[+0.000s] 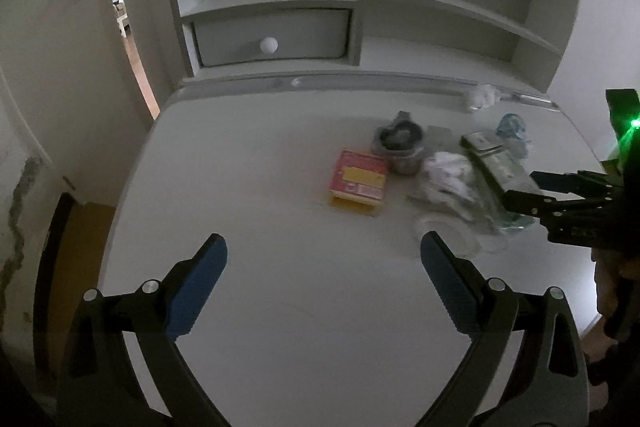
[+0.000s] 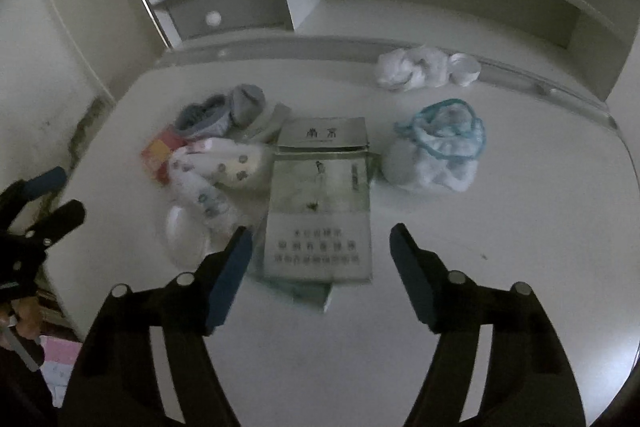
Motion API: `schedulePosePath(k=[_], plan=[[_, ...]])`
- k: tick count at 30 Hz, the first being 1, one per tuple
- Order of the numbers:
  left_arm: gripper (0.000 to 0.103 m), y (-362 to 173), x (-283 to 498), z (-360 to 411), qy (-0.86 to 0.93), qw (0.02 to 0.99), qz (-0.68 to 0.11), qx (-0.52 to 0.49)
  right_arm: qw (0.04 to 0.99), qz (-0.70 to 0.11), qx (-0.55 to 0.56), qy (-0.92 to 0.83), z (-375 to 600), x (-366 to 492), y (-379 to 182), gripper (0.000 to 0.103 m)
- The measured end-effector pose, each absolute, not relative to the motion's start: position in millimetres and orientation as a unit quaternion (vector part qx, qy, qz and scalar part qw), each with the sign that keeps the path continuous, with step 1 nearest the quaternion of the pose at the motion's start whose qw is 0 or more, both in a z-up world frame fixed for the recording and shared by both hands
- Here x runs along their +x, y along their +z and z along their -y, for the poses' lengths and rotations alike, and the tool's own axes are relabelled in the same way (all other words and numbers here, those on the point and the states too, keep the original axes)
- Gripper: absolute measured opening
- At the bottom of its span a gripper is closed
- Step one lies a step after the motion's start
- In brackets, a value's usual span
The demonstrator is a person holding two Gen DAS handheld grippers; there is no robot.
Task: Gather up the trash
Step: 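Grasp the white cigarette pack with right tool while left tool grasps small red box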
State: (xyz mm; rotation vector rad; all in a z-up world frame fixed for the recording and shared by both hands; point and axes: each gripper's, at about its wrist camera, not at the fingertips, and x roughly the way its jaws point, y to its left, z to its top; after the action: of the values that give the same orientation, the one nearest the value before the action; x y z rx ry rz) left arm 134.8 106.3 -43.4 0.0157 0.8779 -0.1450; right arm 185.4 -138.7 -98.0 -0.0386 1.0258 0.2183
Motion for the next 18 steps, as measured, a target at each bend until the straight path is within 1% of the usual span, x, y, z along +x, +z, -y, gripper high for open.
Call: schedulePosePath(k=[2, 4, 12, 15, 17, 18], plan=[[0.094, -50.2, 146.0, -107.7, -0.076, 0.899, -0.43, 0.011, 0.863, -0.495, -0.01, 0.101, 139.2, 188.5, -99.9, 0.064], [0.094, -57.4, 155.4, -106.0, -0.088, 0.897, -0.433, 0.019, 0.861, -0.497, -0.004, 0.105, 140.9, 190.1, -97.9, 0.055], [0.094, -80.7, 192.8, -77.8, -0.089, 0.886, -0.451, 0.063, 0.871, -0.476, -0.007, 0.121, 141.2, 169.0, -77.1, 0.055], [0.094, -84.5, 199.9, -75.0, -0.093, 0.881, -0.459, 0.066, 0.873, -0.472, -0.007, 0.126, 143.5, 162.6, -73.3, 0.055], [0.091, -85.8, 203.1, -75.3, -0.086, 0.881, -0.461, 0.068, 0.873, -0.47, -0.004, 0.128, 147.3, 157.7, -70.9, 0.055], [0.084, -86.3, 204.6, -74.9, -0.087, 0.88, -0.462, 0.069, 0.874, -0.469, -0.004, 0.129, 148.0, 156.6, -69.6, 0.055]])
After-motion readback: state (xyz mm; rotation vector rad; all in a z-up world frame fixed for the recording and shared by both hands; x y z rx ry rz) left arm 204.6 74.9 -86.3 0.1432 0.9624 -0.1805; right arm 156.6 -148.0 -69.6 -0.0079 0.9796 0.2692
